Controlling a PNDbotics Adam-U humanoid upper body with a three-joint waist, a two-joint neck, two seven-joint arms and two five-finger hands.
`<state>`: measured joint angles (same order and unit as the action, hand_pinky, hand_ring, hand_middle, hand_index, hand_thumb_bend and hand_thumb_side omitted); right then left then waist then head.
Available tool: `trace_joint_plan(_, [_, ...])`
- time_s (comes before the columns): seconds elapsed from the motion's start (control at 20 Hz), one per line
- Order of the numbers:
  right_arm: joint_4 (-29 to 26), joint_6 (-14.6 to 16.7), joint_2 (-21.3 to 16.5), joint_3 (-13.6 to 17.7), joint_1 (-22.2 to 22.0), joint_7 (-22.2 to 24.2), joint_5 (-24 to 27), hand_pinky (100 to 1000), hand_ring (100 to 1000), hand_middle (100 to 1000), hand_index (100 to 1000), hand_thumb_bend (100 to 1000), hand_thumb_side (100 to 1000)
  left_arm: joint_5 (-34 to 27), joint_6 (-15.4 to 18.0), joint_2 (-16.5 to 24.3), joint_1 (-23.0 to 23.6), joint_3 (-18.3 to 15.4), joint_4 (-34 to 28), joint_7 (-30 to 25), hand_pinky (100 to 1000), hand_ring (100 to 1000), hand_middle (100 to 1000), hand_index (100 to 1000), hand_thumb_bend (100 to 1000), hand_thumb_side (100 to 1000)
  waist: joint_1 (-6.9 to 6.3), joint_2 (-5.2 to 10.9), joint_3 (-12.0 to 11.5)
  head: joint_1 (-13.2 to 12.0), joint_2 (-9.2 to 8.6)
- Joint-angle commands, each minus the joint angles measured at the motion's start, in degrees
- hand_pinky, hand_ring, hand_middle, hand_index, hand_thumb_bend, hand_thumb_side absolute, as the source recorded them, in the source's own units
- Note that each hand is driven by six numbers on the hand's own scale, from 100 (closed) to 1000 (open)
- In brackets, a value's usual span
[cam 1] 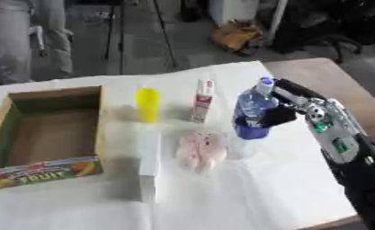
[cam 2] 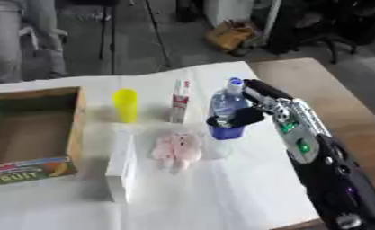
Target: Pick up objects on the table and place them in the box.
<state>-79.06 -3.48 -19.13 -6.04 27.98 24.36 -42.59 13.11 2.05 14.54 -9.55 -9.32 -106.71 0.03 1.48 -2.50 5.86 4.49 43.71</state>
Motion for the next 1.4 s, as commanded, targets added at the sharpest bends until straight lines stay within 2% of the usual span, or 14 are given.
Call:
trace_joint_plan(0.05, [-3.11, -0.80, -0.75, 2.01, 0.99, -2.17, 1.85, 143, 297, 562, 561, 192, 100, -0.32, 0.04, 0.35, -0.41, -0.10, -0.66, -0.16, 732, 830, 746, 843, 482, 1000, -0.16, 0.35, 0.06, -0.01, 0.40])
trace_joint_plan(0.15, [-4.95, -1.26, -1.20, 2.39, 1.69, -3.82, 3.50, 137, 296, 563, 558, 185, 100, -0.36, 0.04, 0.37, -0.37, -0.05, -0.63, -0.20, 732, 830, 746, 844, 482, 1000, -0.13, 0.45, 0.03, 0.05, 0.40])
trace_joint_plan(0.2, [-5.72, -1.56, -1.46, 2.44, 2.19, -4.65, 4.33, 138, 295, 563, 558, 100, 565, -0.40, 0.06, 0.38, -0.38, -0.04, -0.62, -0.21, 733, 830, 746, 844, 490, 1000, -0.13, 0.44, 0.05, 0.06, 0.40])
trace_joint_plan(0.25, [-6.53, -1.73, -1.73, 2.46, 2.78, -5.47, 5.03, 138, 295, 563, 558, 181, 100, -0.43, 0.07, 0.38, -0.38, -0.02, -0.61, -0.23, 733, 830, 746, 844, 481, 1000, -0.11, 0.47, 0.04, 0.12, 0.40])
trace_joint_plan(0.45, [-8.74, -2.27, -2.62, 1.95, 5.81, -8.78, 6.54, 142, 295, 570, 561, 162, 100, -0.52, 0.11, 0.43, -0.34, 0.12, -0.53, -0.40, 733, 830, 746, 844, 478, 1000, -0.05, 0.57, -0.11, 0.36, 0.40])
trace_joint_plan(0.7, [-8.05, -2.38, -2.27, 0.02, 9.35, -11.83, 8.75, 146, 297, 573, 562, 171, 100, -0.59, 0.11, 0.48, -0.37, 0.25, -0.42, -0.45, 733, 831, 746, 844, 475, 1000, -0.03, 0.57, -0.18, 0.44, 0.40])
trace_joint_plan(1.0, [-3.92, 0.72, -1.60, -4.58, 15.53, -12.85, 10.28, 147, 301, 581, 572, 149, 100, -0.86, 0.18, 0.42, -0.74, 0.63, -0.39, -0.49, 733, 831, 747, 845, 473, 1000, 0.09, 0.57, -0.83, 1.19, 0.40])
trace_joint_plan(1.4, [0.49, 4.15, 1.23, -7.62, 21.90, -14.33, 9.88, 144, 303, 581, 569, 141, 100, -1.26, 0.26, 0.13, -1.23, 1.17, -0.44, -0.40, 733, 831, 747, 851, 470, 1000, 0.28, 0.44, -1.94, 2.06, 0.40])
